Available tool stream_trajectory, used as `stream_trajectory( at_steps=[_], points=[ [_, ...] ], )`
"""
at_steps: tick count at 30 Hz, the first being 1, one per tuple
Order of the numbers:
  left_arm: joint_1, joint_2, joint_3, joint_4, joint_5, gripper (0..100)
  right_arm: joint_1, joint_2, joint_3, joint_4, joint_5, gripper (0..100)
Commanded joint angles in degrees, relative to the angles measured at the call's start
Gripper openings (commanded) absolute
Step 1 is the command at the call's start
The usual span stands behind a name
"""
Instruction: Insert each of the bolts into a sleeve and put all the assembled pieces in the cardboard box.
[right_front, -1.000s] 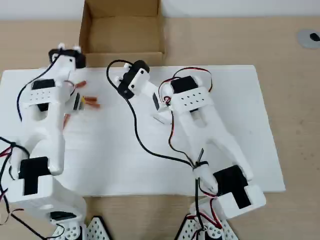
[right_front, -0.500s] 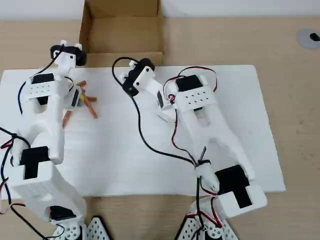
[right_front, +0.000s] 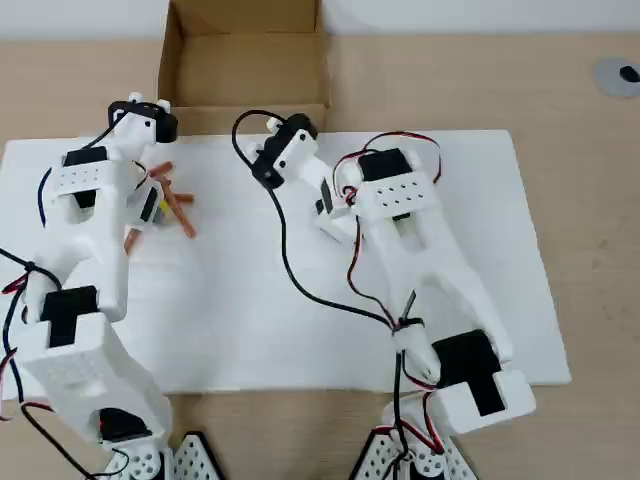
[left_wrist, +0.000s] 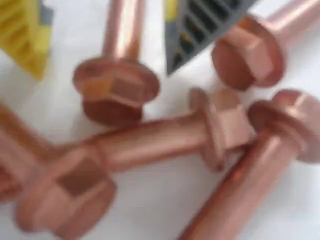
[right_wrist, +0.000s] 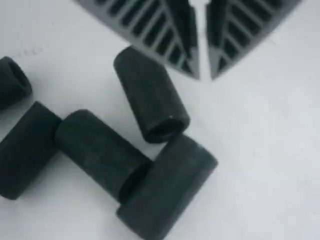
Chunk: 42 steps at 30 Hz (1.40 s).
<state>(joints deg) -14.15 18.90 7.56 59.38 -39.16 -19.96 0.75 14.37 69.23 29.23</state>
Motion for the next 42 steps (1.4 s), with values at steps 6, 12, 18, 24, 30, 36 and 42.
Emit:
stream_trajectory(
  at_steps=[6, 12, 18, 24, 30, 36, 42],
  points=[
    [-0.26, 1.89, -0.88, 1.32, -3.6, 4, 1.1, -1.98, -0.22, 0.26, -0.35, 1.2],
    [-0.18, 1.89, -0.44, 1.93, -3.43, 2, 1.1, -1.98, -0.22, 0.26, -0.44, 1.2],
    [-0.26, 1.71, -0.7, 1.93, -2.55, 1, 1.1, -1.98, -0.22, 0.26, -0.44, 1.2],
    [-0.26, -2.95, -3.43, 6.33, -0.18, 1, 1.01, -1.98, -0.22, 0.35, -0.53, 1.2],
    [0.0, -17.27, -5.45, 11.78, 6.59, 1, -1.71, -6.2, -3.38, 9.05, -5.27, 1.2],
    [2.2, -33.01, 3.69, 10.64, 16.18, 1, -4.26, -12.09, -2.33, 13.45, 0.0, 1.2],
    [3.96, -47.43, 21.1, 1.14, 26.55, 1, 1.1, -5.41, 0.66, 13.63, 7.91, 5.9]
  ],
)
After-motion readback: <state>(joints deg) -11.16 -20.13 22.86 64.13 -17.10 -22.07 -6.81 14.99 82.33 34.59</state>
